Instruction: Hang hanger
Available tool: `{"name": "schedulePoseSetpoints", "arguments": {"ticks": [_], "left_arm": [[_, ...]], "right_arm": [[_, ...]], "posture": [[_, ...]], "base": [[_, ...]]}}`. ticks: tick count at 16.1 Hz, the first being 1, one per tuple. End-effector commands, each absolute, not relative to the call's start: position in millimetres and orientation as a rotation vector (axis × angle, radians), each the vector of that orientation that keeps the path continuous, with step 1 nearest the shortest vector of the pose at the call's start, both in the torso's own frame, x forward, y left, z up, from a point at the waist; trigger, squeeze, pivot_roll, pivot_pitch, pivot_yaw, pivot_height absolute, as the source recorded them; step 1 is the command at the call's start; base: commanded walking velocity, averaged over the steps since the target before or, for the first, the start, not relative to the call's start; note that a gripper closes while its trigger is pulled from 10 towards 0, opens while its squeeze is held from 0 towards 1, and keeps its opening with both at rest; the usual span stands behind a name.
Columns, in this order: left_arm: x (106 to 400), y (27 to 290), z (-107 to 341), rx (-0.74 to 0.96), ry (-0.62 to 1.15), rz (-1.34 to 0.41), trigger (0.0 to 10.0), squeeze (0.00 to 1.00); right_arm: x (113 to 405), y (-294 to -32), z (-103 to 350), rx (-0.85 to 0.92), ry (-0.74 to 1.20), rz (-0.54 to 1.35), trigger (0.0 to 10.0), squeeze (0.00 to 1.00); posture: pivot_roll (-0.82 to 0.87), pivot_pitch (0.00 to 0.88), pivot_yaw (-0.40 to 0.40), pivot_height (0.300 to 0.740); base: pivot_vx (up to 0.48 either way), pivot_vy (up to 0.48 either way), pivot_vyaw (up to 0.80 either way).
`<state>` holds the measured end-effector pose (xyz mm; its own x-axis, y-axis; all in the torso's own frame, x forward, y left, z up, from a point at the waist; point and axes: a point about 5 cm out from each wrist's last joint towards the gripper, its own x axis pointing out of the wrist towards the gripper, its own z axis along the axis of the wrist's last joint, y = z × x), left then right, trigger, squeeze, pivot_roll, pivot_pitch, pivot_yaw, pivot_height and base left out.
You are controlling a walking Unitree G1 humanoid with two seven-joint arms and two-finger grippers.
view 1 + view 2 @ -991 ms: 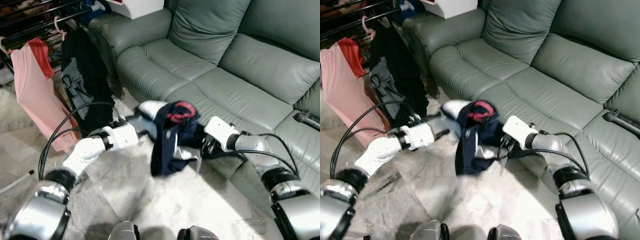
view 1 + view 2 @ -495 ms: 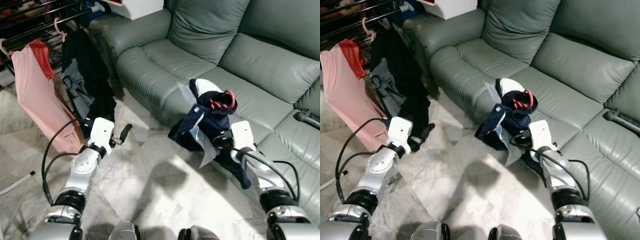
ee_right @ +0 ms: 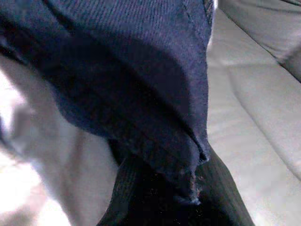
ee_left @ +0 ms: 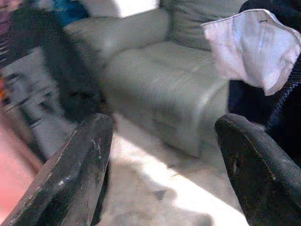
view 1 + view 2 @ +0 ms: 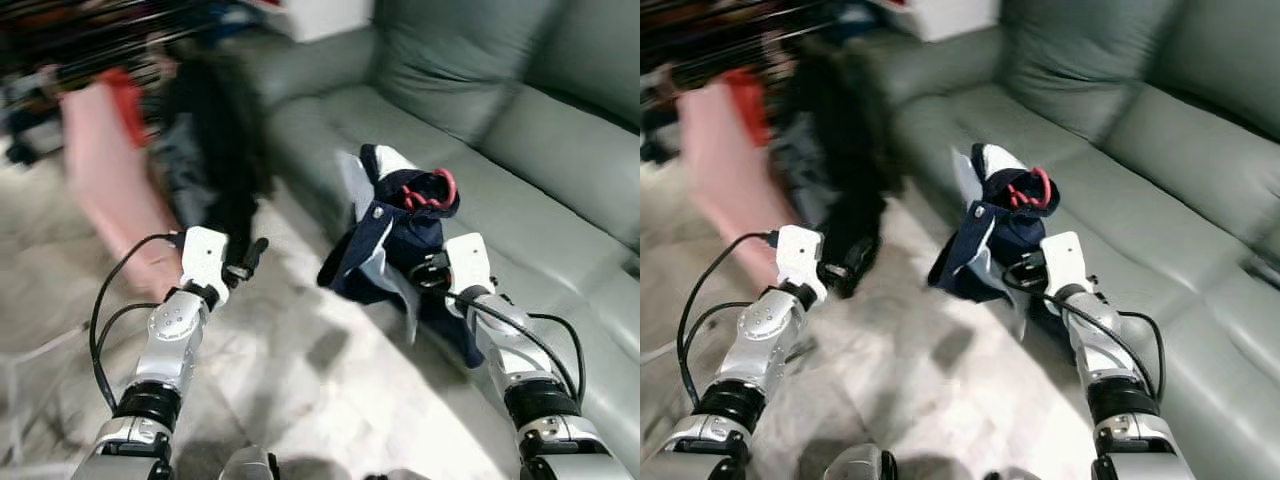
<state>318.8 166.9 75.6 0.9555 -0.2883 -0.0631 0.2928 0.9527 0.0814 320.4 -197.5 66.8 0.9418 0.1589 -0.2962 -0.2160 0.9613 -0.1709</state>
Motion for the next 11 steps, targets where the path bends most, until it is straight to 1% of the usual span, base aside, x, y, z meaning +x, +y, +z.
{"name": "schedulePoseSetpoints", "arguments": {"ticks": [1,5,8,9,11], "left_arm": [[318.0,172.5,76.0,0.085,0.058,-0.268,10.0,0.00],[320.1,171.4,79.3,0.079,0.057,-0.263,10.0,0.00],[322.9,171.3,82.2,0.083,0.055,-0.260,10.0,0.00],[324.1,172.3,82.9,0.086,0.056,-0.255,10.0,0.00],[326.2,173.3,85.0,0.089,0.055,-0.248,10.0,0.00]], "right_arm": [[328.6,-191.8,82.7,-0.193,0.221,0.197,10.0,0.00],[328.9,-192.4,83.6,-0.193,0.223,0.190,10.0,0.00],[328.7,-193.6,83.0,-0.200,0.229,0.186,10.0,0.00],[328.8,-193.7,82.9,-0.201,0.231,0.186,10.0,0.00],[330.3,-194.9,84.5,-0.191,0.233,0.176,10.0,0.00]], "posture": [[-0.05,0.040,0.050,0.740],[-0.05,0.040,0.051,0.740],[-0.05,0.043,0.052,0.740],[-0.05,0.043,0.052,0.740],[-0.05,0.043,0.054,0.740]], "base": [[0.435,0.000,0.76],[0.437,0.000,0.74],[0.437,0.000,0.63],[0.398,0.270,0.53],[0.396,0.272,0.00]]}}
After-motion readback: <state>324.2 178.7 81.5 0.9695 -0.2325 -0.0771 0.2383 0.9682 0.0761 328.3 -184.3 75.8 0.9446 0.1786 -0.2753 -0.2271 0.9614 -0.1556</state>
